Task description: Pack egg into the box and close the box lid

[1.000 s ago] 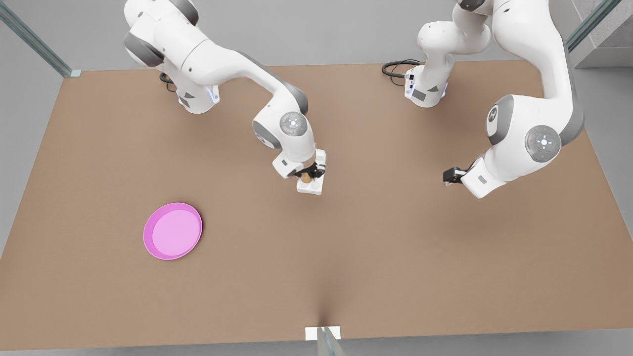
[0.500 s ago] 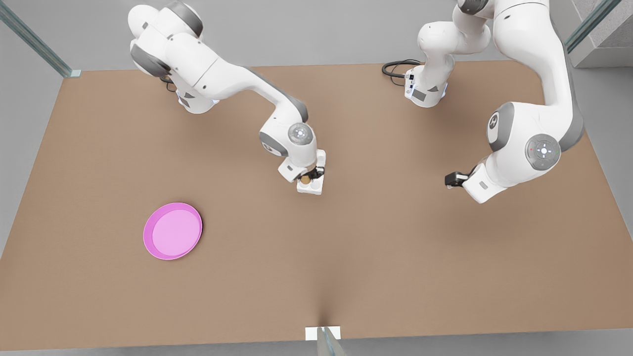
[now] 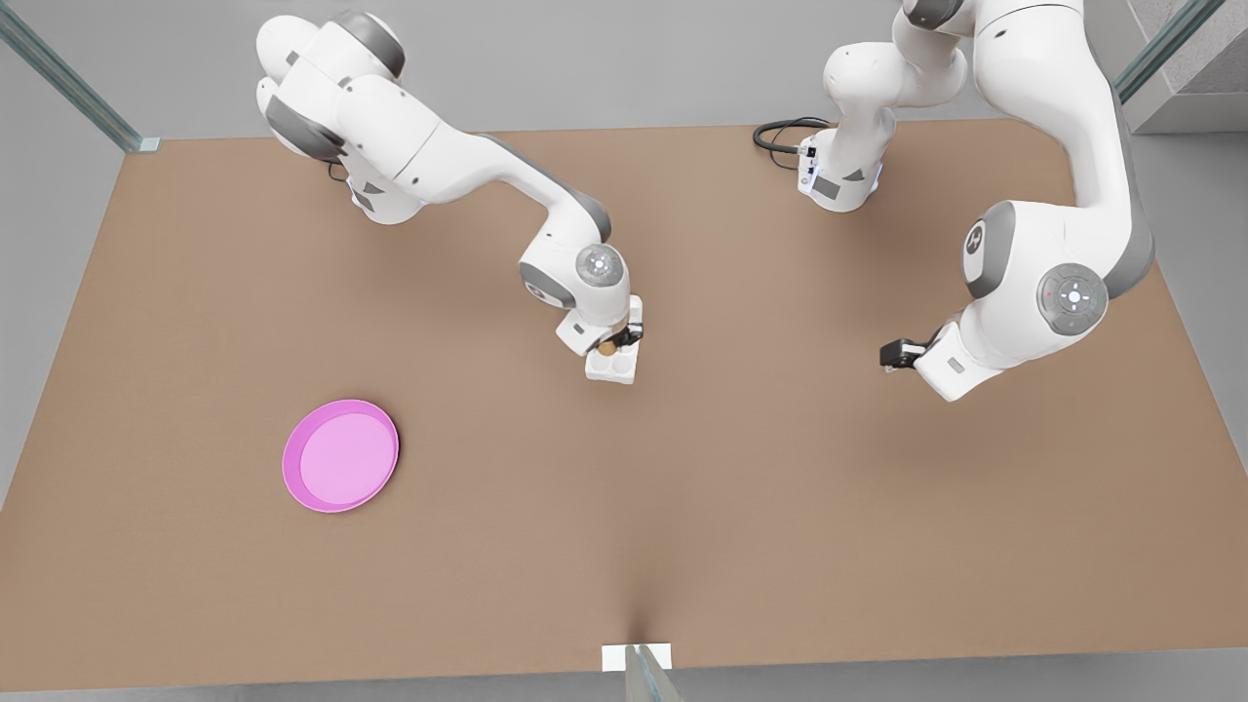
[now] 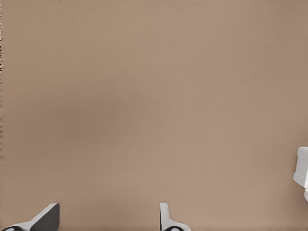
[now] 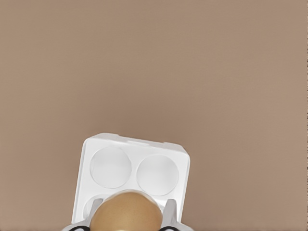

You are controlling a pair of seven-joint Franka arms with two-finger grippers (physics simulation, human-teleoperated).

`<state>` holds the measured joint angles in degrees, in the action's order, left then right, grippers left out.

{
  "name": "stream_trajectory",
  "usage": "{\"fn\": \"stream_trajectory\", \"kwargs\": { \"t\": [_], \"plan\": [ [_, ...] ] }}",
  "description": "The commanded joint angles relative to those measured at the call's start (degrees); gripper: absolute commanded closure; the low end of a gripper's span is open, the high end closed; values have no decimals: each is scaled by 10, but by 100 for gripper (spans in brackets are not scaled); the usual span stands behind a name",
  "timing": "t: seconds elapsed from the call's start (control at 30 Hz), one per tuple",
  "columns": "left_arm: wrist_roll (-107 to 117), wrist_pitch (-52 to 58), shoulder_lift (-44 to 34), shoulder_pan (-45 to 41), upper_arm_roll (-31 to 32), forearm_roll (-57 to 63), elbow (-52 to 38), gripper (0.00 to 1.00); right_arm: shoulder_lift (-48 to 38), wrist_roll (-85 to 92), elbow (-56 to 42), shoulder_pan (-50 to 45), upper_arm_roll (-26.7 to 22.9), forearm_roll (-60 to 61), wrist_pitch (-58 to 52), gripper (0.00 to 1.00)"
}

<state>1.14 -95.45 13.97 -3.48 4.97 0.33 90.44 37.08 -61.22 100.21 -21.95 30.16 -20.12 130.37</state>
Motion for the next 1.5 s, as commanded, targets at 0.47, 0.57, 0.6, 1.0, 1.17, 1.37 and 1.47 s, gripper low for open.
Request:
{"fn": "stream_trajectory", "kwargs": {
  "t": [0.47, 0.57, 0.6, 1.0, 1.17, 1.37, 1.47],
  "plan": [
    [0, 1, -1, 0, 0, 5, 1, 0, 15, -3, -1, -5, 0, -8, 0, 0],
    [0, 1, -1, 0, 0, 5, 0, 0, 15, -3, -2, -4, 0, -8, -1, 0],
    [0, 0, -1, -1, 0, 5, -1, 0, 14, -3, -2, -4, 0, -8, -1, 0],
    [25, 81, -1, -35, 30, 0, -68, 19, -254, 536, -131, 228, -214, 184, -378, 0],
    [358, 71, 76, -247, 59, -46, -135, 79, -291, 545, -173, 231, -325, 214, -459, 0],
    [512, 81, 134, -388, 61, -83, -145, 79, -291, 643, -166, 231, -327, 244, -427, 0],
    [507, -40, 134, -413, 58, -75, -52, 79, -294, 664, -174, 224, -324, 243, -406, 0]
  ]
}}
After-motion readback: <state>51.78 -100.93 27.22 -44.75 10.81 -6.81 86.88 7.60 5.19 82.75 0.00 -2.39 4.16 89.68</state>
